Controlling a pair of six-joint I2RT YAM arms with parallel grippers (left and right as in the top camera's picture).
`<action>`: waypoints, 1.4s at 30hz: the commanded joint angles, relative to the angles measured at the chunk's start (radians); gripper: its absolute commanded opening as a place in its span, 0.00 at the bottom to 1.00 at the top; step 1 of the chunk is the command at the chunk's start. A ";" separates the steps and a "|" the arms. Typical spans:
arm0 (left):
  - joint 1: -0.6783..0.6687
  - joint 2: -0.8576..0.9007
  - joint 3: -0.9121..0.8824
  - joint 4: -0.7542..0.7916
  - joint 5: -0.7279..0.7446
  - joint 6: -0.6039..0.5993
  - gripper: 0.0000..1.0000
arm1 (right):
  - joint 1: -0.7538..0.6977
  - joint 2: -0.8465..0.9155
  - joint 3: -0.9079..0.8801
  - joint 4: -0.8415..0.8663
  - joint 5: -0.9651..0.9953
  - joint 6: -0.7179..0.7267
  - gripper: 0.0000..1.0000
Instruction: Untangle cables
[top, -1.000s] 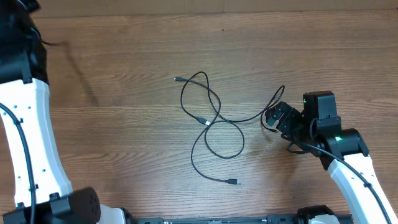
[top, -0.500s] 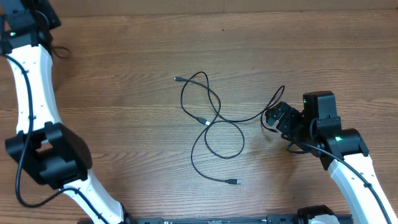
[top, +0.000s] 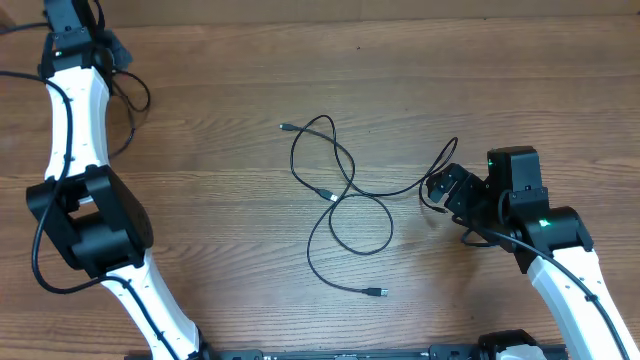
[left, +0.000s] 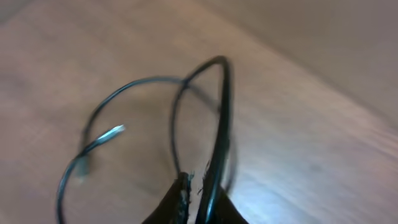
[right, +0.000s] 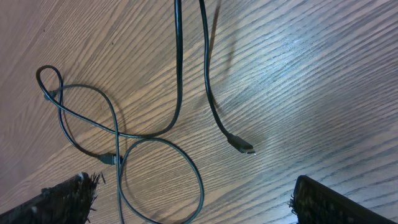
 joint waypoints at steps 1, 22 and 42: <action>0.039 0.006 0.010 -0.057 -0.107 -0.104 0.22 | 0.003 -0.003 0.020 0.003 -0.006 -0.005 1.00; 0.045 -0.004 0.013 -0.447 0.715 -0.119 1.00 | 0.003 -0.003 0.020 0.003 -0.006 -0.005 1.00; -0.118 -0.438 0.014 -0.467 0.589 -0.019 1.00 | 0.003 -0.003 0.020 0.003 -0.006 -0.005 1.00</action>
